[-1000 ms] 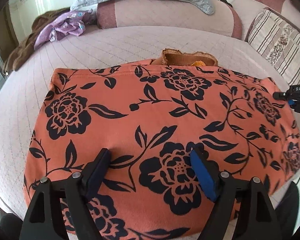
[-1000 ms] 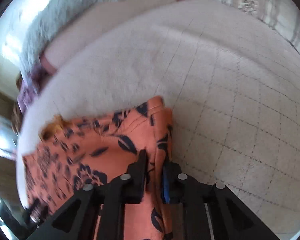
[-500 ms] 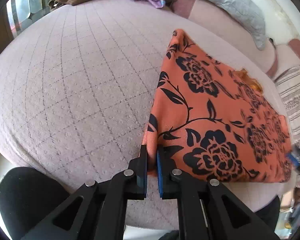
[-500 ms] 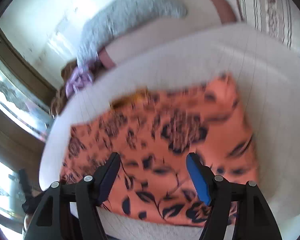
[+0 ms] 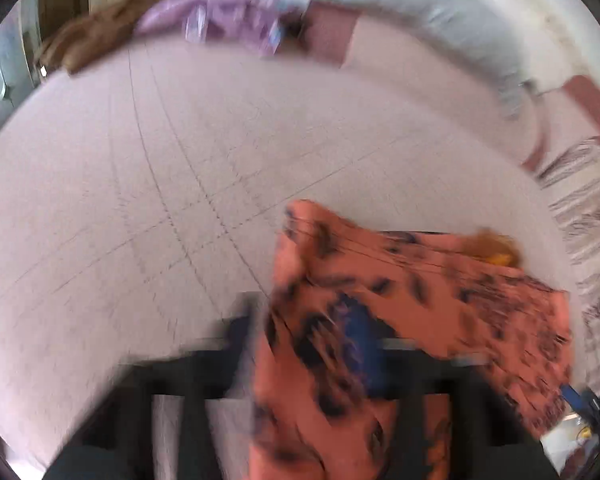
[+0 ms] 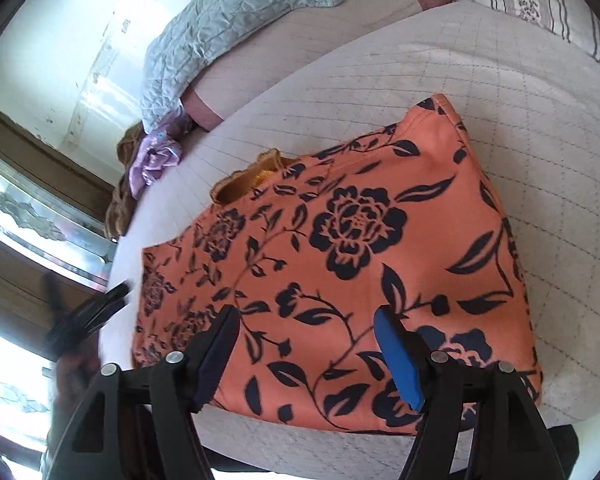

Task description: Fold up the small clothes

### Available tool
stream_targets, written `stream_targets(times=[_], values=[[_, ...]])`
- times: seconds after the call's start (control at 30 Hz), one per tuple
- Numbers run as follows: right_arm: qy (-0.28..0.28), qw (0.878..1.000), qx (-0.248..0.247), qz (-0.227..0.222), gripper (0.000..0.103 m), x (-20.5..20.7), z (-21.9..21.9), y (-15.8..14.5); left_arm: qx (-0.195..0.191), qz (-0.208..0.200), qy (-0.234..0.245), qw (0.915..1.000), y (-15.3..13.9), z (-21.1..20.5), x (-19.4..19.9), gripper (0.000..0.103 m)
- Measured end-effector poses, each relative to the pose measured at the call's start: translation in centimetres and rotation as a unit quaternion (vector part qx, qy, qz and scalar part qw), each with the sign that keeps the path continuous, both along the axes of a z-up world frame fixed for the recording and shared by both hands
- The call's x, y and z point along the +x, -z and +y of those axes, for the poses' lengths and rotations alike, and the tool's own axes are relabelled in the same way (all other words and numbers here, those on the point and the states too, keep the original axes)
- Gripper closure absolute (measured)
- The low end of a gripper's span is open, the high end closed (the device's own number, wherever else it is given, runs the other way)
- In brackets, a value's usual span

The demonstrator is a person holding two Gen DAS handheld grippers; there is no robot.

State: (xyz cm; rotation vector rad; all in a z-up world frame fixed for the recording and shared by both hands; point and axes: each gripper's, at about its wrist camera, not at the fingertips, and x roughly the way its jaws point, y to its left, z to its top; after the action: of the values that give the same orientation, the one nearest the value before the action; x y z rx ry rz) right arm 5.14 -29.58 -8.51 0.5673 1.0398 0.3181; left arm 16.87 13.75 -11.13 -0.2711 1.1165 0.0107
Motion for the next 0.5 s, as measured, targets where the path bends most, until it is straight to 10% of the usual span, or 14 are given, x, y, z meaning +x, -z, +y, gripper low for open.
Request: stream_targets(times=[0.27,0.4,0.5], values=[[0.055,0.993,0.088,0.050,0.029,0.8,-4.1,3.6,0.016,-0.014,-0.033,0.9992,0.2,1.3,0.4,0.080],[0.057,0.996,0.066,0.020,0.028,-1.9,-4.2,1.5,0.055,-0.067,-0.052,0.9949,-2.2,0.3,-4.0,0.039],[0.085,0.991,0.096,0.027,0.028,-5.1,-4.5,1.9,0.077,-0.090,-0.041,0.9921,-3.9,-1.8,-6.8,0.035]])
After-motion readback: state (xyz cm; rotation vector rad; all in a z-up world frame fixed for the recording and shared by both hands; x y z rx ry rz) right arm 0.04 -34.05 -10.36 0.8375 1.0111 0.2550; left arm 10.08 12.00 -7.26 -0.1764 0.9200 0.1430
